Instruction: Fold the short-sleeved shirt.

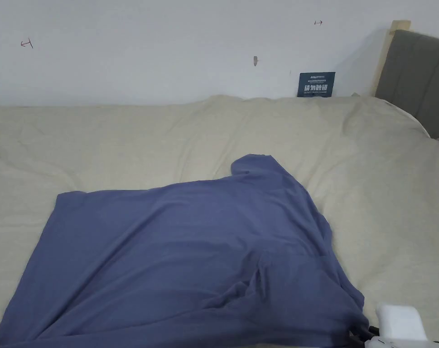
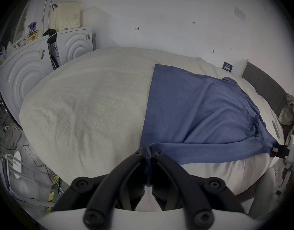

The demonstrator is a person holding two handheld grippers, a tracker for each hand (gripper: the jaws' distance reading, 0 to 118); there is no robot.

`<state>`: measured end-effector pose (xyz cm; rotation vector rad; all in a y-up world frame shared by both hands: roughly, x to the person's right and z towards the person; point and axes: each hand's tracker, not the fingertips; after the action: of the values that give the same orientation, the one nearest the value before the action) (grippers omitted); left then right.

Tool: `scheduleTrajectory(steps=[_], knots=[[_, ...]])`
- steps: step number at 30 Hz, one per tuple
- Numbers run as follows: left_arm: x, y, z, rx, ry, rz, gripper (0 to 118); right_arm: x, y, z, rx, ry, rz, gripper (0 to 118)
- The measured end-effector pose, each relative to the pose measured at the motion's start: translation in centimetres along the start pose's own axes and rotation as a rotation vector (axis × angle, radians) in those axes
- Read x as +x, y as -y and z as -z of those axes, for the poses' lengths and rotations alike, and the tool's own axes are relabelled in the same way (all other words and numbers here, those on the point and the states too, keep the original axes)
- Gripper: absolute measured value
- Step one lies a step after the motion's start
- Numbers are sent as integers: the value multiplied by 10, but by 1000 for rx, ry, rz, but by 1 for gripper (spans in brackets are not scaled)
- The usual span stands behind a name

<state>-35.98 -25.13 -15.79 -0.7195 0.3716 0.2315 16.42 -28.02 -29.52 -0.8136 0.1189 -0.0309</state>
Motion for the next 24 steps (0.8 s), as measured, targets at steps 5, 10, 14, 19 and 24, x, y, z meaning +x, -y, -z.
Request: scheduleTrajectory(steps=[5,10,14,19,24], knots=[[-4,-3,0,-12,-5,13,6,4,-4,-7,11,-19,11,3],[-8,-21,-2,50,38,-45,6,10,-26,-23,61,-59,24,3],[-1,-50,8,58,29,5,6,11,-59,-11,74,-75,-2,3],[5,-83,29,63,12,76,6,13,-100,11,91,-103,9,3],[8,-113,68,32,-22,53,6,8,-143,55,51,-96,16,3]])
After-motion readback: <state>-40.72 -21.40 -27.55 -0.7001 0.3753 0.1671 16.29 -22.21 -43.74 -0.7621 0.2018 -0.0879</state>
